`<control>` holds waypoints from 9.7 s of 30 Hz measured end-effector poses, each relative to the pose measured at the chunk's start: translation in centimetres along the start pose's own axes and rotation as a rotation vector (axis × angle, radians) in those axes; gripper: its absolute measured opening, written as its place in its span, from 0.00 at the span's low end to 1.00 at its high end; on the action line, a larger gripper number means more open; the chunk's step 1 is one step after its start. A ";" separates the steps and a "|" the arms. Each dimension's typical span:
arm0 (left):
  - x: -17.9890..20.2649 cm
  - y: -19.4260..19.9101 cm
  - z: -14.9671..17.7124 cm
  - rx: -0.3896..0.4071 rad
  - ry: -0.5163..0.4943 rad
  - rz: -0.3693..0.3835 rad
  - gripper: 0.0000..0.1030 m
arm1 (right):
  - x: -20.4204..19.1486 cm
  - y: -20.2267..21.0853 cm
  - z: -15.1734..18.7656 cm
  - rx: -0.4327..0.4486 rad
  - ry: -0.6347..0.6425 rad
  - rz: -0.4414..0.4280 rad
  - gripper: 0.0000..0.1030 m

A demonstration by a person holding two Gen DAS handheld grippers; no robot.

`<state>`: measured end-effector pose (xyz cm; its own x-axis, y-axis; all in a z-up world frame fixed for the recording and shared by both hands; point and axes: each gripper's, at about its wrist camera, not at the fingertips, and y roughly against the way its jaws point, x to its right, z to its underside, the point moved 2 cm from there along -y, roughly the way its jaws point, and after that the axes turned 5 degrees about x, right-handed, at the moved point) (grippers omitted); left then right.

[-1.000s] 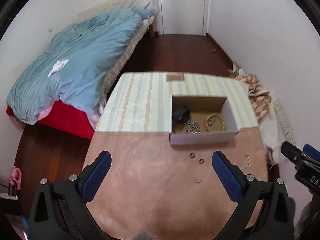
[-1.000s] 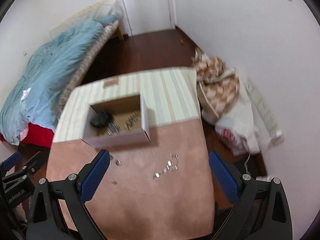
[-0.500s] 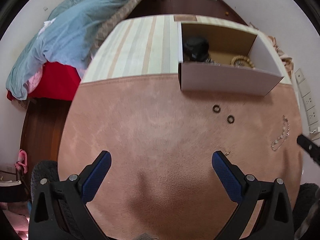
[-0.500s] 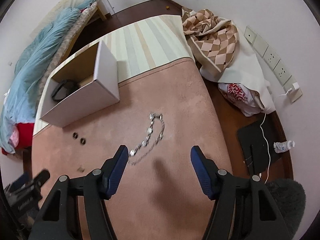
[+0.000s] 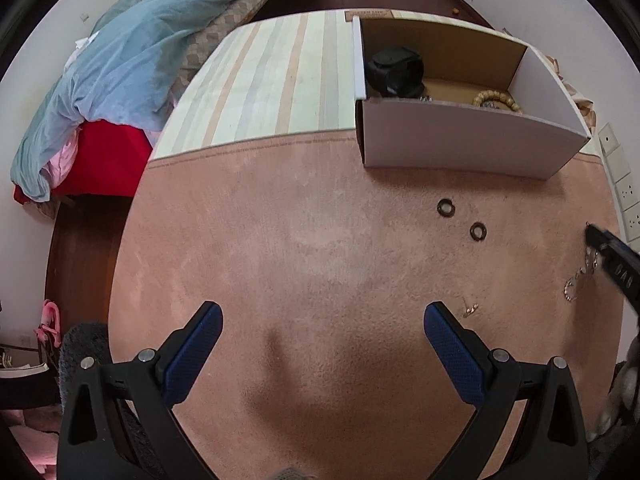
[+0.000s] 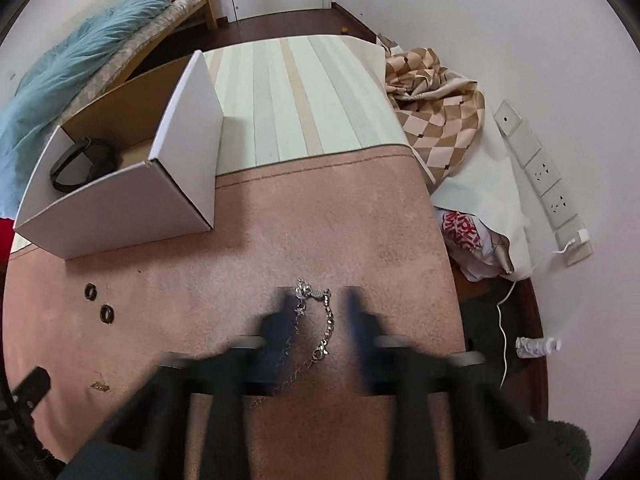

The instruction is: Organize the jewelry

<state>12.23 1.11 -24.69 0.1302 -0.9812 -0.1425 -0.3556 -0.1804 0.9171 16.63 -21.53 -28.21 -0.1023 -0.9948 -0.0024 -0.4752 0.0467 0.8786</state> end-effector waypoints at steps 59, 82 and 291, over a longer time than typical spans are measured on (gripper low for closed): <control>0.5 12.9 -15.1 0.314 -0.081 0.435 0.06 | -4.1 16.5 -12.5 0.231 -0.015 -0.431 0.08; -0.3 1.6 -20.5 0.071 0.004 0.314 0.73 | -6.6 2.8 -17.9 -0.108 -0.017 -0.397 0.54; -6.7 28.2 -4.4 0.439 0.024 0.190 0.99 | -3.3 37.5 -5.0 0.374 0.108 -0.103 0.99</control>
<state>5.36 2.91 3.80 0.0444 -0.9987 0.0256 -0.7318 -0.0151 0.6813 3.55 -16.97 7.14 0.0454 -0.9989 -0.0137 -0.7657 -0.0436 0.6417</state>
